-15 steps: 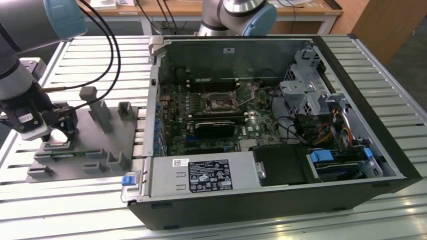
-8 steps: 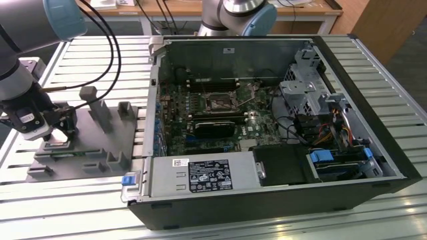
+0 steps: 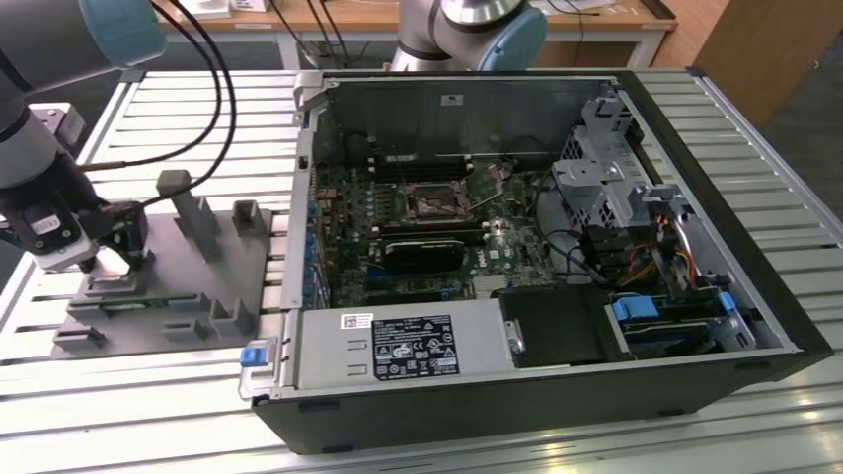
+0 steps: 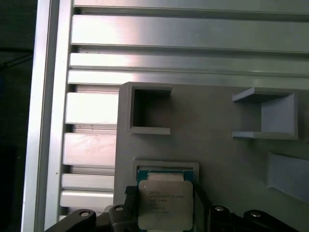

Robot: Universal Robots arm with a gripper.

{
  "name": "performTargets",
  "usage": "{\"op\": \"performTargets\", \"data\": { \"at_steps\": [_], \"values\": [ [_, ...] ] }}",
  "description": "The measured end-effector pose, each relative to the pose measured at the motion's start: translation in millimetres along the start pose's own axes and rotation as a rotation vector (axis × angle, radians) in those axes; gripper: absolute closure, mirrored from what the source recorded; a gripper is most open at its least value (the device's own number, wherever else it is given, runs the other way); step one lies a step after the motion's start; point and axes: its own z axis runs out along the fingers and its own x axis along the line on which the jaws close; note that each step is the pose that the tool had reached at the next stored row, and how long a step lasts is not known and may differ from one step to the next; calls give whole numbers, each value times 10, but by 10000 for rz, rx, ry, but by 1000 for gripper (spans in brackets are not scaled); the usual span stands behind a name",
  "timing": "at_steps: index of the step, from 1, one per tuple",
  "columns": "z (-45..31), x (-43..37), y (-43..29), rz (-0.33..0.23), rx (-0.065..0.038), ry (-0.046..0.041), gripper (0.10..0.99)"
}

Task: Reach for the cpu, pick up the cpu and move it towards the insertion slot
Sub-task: 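Pick up the cpu and move it towards the insertion slot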

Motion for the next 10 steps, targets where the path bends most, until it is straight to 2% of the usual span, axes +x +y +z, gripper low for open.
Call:
{"op": "performTargets", "data": {
  "at_steps": [3, 10],
  "values": [
    [-99, 1, 6, -3, 0, -1, 545],
    [-392, 4, 26, -2, 0, 0, 545]
  ]
}}
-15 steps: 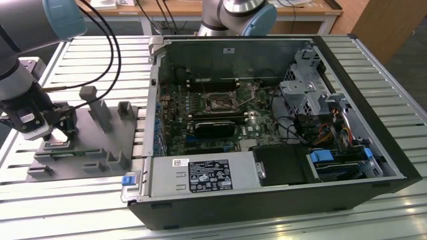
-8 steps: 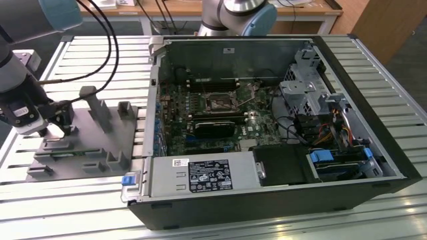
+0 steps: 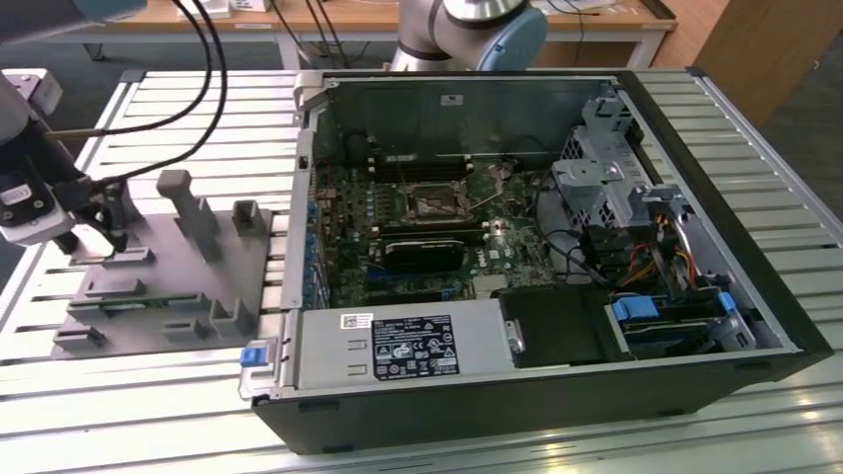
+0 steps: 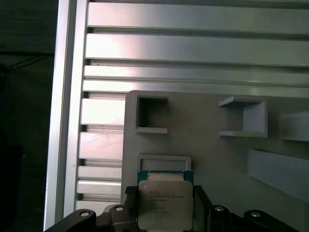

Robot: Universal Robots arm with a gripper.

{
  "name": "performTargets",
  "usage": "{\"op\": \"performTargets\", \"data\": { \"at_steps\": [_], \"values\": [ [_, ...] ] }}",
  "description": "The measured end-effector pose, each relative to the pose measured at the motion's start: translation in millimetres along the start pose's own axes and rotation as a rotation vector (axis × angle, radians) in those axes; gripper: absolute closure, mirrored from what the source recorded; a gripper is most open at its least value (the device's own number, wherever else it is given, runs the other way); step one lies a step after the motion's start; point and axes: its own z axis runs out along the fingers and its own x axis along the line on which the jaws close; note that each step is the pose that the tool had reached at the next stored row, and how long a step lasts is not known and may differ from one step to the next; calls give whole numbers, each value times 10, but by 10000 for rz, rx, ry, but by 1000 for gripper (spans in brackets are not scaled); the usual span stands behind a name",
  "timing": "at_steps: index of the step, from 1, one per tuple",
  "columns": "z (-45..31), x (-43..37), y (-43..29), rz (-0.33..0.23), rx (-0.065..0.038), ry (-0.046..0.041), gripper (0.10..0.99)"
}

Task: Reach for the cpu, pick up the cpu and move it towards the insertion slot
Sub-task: 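Pick up the cpu and move it towards the insertion slot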

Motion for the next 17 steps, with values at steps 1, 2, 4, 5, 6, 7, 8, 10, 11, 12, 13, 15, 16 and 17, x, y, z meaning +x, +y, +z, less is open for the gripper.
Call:
{"op": "performTargets", "data": {
  "at_steps": [1, 2, 4, 5, 6, 7, 8, 10, 11, 12, 13, 15, 16, 17],
  "values": [
    [-45, 1, 3, 0, 1, 1, 545],
    [-89, 1, 6, 0, 0, -1, 545],
    [-164, 2, 11, 0, 1, 0, 545],
    [-202, 2, 13, -1, 0, -1, 545],
    [-242, 2, 16, 0, 0, 0, 545],
    [-283, 3, 19, 0, 0, 1, 545],
    [-324, 3, 21, 0, 0, 1, 545],
    [-404, 4, 27, 0, 0, 0, 545],
    [-447, 5, 30, 0, 0, 0, 545],
    [-490, 5, 32, 0, 0, 0, 545],
    [-534, 5, 35, 0, 0, 0, 545],
    [-621, 6, 41, 0, 0, 0, 545],
    [-667, 7, 44, 0, 0, 0, 545],
    [-709, 7, 47, 0, -1, -1, 545]
  ]
}}
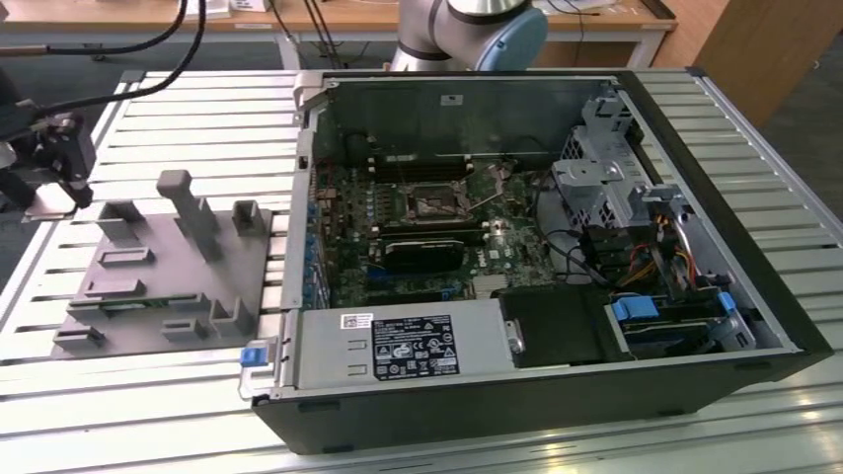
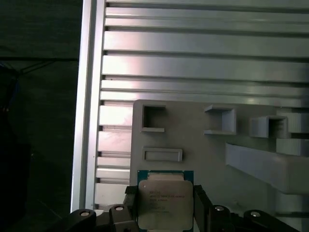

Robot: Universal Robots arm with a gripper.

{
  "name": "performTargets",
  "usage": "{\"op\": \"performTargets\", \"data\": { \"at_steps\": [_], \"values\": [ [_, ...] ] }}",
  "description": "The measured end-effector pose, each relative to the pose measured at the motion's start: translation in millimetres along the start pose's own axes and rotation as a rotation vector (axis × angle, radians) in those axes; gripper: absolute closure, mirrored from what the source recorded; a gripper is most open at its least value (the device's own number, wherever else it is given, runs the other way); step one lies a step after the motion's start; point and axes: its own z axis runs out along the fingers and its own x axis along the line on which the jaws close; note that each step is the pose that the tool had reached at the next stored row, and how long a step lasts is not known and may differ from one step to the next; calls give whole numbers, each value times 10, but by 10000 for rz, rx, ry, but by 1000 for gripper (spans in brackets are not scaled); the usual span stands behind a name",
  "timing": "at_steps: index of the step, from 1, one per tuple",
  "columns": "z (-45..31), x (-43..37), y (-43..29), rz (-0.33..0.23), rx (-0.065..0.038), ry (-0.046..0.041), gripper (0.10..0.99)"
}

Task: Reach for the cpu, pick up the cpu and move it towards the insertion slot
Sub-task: 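Pick up the cpu and move it towards the insertion slot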

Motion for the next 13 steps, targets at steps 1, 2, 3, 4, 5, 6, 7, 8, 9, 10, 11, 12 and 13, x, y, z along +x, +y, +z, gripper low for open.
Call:
{"op": "performTargets", "data": {
  "at_steps": [1, 2, 3, 4, 5, 6, 7, 8, 9, 10, 11, 12, 13],
  "values": [
    [-48, 1, 3, 0, 0, 0, 545],
    [-90, 1, 6, 0, 0, 2, 545],
    [-133, 2, 9, 0, -1, 1, 545],
    [-174, 2, 11, 0, -2, 0, 545],
    [-212, 2, 14, 0, -2, 1, 545],
    [-249, 3, 16, 0, -4, 0, 545],
    [-288, 3, 19, 0, -5, 0, 545],
    [-333, 4, 22, -1, -6, 0, 545],
    [-376, 4, 25, 0, -6, 0, 545],
    [-417, 4, 27, 0, -6, 0, 545],
    [-456, 5, 30, 0, -5, 1, 545],
    [-493, 5, 32, 0, -6, 1, 545],
    [-528, 5, 35, 0, -6, 1, 545]
  ]
}}
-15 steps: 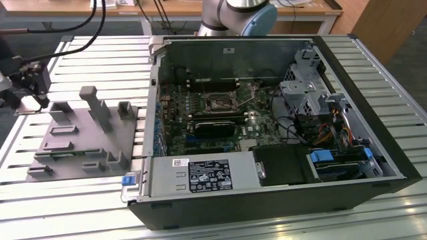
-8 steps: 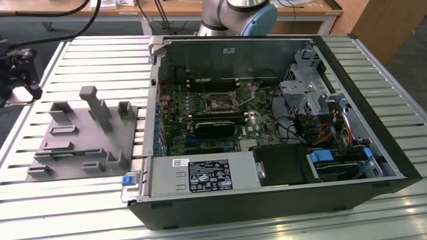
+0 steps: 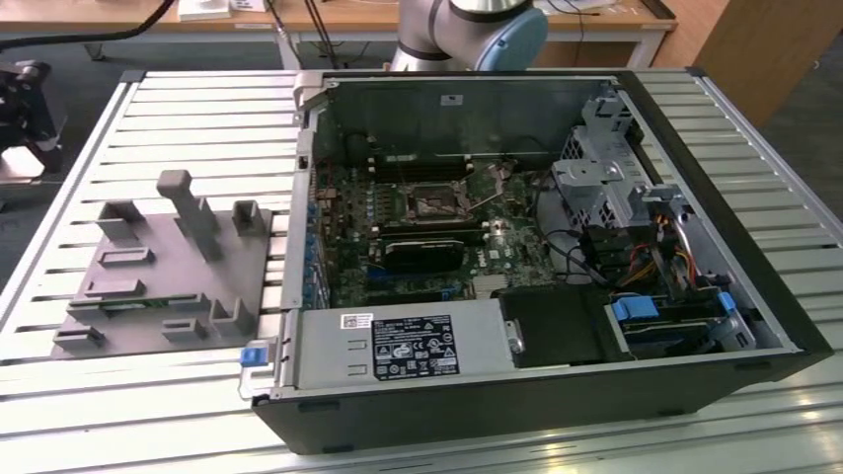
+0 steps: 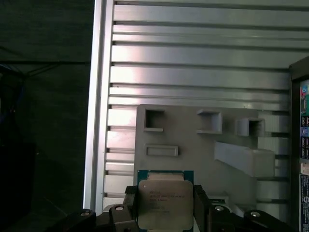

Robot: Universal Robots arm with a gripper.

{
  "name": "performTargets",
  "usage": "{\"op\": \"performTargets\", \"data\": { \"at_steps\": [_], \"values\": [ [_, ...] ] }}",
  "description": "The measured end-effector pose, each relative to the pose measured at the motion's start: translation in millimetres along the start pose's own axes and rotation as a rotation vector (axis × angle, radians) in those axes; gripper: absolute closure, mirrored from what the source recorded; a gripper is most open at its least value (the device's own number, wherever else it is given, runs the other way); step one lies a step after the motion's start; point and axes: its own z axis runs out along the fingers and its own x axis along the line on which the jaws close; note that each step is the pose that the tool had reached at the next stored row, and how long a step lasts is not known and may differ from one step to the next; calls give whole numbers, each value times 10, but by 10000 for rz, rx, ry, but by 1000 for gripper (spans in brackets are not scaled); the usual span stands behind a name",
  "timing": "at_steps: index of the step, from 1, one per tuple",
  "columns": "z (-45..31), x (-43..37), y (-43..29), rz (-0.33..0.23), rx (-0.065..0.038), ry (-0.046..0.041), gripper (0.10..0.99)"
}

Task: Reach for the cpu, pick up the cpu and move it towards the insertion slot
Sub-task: 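Pick up the cpu and move it towards the insertion slot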

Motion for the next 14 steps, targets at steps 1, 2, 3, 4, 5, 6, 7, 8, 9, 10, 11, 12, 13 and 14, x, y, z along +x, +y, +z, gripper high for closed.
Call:
{"op": "performTargets", "data": {
  "at_steps": [1, 2, 3, 4, 5, 6, 7, 8, 9, 10, 11, 12, 13, 14],
  "values": [
    [-32, 0, 2, 0, -1, -1, 545],
    [-62, 1, 4, 0, 0, 0, 545],
    [-94, 1, 6, 0, -1, 0, 545],
    [-123, 2, 8, 0, -1, 0, 545],
    [-141, 2, 9, 0, -1, 0, 545],
    [-151, 2, 10, 0, -1, 0, 545],
    [-156, 0, 10, 0, -2, -2, 545],
    [-159, -6, 10, -1, -2, -2, 545],
    [-161, -18, 9, -2, -3, -2, 545],
    [-162, -31, 8, -1, -3, -1, 545],
    [-163, -47, 7, -1, -3, -1, 545],
    [-163, -65, 6, -1, -3, 0, 545],
    [-164, -83, 5, -1, -3, 0, 545],
    [-163, -103, 4, 0, -4, -1, 545]
  ]
}}
